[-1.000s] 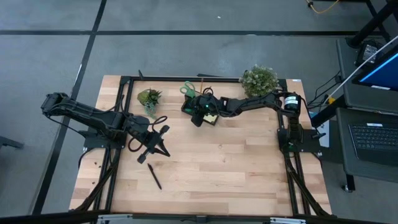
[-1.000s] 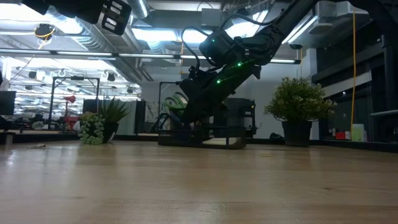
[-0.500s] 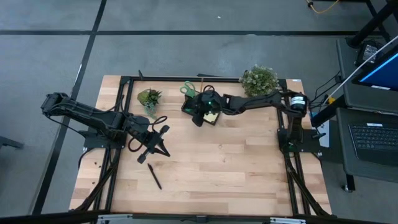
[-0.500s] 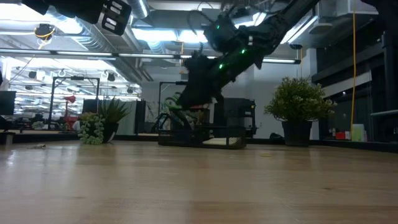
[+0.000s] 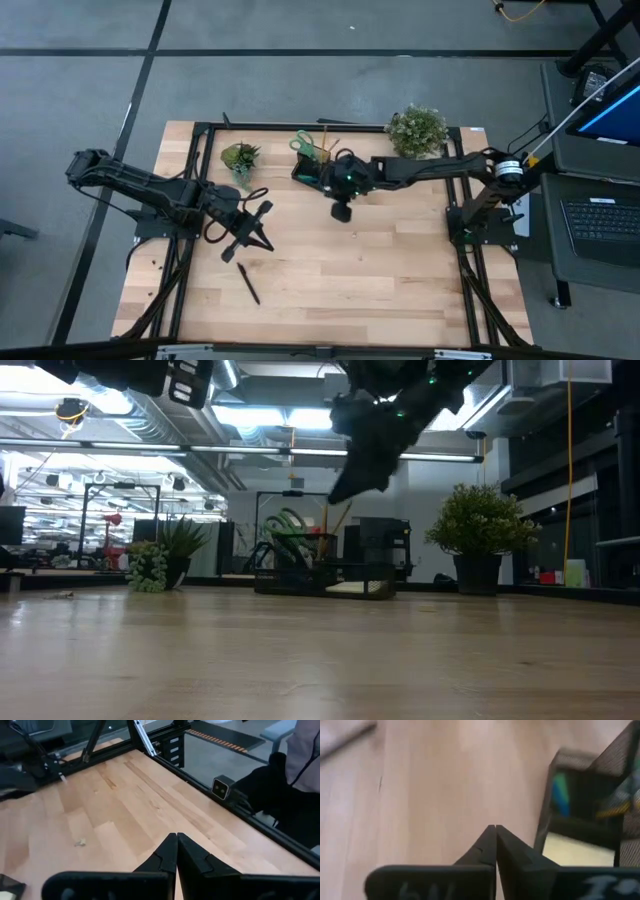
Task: Pick and place office supplies into organizer
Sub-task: Put the right binder clip into the desk organizer
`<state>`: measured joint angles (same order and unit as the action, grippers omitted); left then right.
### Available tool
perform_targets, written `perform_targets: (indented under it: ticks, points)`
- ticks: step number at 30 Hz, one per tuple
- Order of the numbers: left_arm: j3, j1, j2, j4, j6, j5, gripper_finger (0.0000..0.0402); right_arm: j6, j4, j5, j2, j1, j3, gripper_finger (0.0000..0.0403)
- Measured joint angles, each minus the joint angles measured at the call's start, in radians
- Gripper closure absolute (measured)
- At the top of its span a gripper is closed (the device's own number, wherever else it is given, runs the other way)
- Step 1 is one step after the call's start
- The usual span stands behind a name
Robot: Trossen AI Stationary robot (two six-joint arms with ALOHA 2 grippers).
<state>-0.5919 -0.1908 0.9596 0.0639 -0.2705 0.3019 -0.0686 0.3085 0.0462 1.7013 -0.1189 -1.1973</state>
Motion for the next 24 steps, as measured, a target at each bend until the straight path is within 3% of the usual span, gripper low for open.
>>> perform_targets:
  ticks: [8, 18, 24]
  points:
    - [0.000, 0.016, 0.000, 0.000, 0.032, 0.000, 0.0399, 0.223, 0.178, 0.061, 0.003, 0.078, 0.000, 0.0381]
    - [0.000, 0.016, 0.000, 0.000, 0.048, 0.002, 0.0397, 0.302, 0.224, 0.056, 0.041, 0.159, 0.000, 0.0390]
    - [0.000, 0.016, 0.000, 0.019, 0.048, 0.002, 0.0399, 0.418, 0.327, -0.111, 0.041, 0.246, 0.000, 0.0390]
